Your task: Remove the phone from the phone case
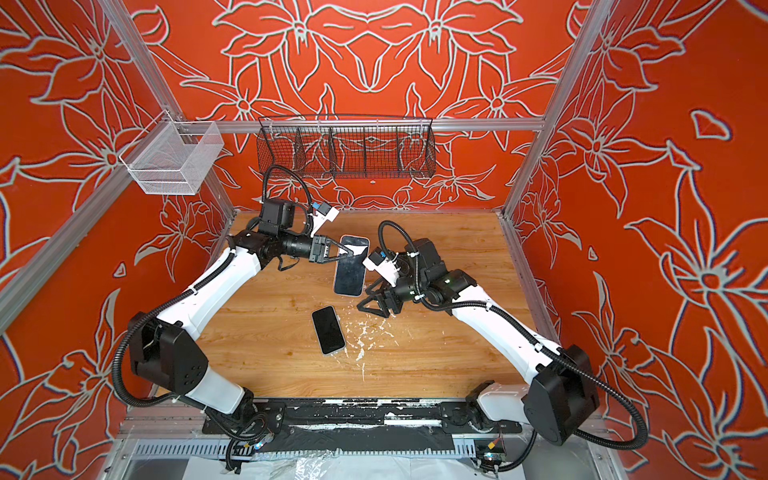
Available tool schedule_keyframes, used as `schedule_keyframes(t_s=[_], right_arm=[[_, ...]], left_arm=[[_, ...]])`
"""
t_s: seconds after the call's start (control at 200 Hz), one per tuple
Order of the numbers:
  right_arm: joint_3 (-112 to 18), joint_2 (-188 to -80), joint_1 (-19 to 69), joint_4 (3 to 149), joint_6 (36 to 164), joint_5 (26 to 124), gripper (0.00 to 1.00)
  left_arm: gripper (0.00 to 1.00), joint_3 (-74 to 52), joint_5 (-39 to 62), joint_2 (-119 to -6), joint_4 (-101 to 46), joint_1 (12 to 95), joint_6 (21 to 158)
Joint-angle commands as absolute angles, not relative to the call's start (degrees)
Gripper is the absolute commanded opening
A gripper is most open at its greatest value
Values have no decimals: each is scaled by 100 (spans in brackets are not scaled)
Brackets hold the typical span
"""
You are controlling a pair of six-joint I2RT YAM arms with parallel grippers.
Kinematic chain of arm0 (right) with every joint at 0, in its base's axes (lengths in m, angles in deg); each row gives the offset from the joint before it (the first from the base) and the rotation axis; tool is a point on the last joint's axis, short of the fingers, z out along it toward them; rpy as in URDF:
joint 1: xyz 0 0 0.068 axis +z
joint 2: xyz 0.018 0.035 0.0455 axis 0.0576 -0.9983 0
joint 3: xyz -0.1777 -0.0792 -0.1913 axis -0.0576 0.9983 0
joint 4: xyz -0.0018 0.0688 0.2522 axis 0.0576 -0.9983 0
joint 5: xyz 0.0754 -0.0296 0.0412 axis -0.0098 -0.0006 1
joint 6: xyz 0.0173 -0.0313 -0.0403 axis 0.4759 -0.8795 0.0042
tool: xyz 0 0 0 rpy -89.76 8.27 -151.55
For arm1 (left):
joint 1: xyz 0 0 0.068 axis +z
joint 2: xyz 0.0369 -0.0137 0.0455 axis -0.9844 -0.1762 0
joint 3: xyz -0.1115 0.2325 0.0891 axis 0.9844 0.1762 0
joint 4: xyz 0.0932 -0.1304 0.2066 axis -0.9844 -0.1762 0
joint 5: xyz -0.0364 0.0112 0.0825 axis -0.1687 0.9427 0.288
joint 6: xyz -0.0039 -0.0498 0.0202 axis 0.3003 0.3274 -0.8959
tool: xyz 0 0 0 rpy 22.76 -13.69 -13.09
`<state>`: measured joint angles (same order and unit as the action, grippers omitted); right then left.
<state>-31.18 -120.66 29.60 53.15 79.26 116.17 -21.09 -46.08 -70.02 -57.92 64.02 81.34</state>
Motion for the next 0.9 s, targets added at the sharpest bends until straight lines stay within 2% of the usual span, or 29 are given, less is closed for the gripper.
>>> schedule_keyframes(t_s=[0.0,0.225,0.445,0.896], right_arm=[[-3228,-12087,3086,5320,7800,11585,69],[-3246,-12096,3229,5383,7864,11534,61],[-3232,-12123,3238,5385,7899,11575,45],[-3141,-12087,3244,5469,7986,11733,24]], left_arm=[[0,-2068,-5042,-6953,-5543,6339,8048],[0,-1816,-5070,-6834,-5282,6272,8201],[0,-1702,-5095,-6721,-5067,6229,8376],[0,-1663,-5112,-6666,-4761,6151,8616]])
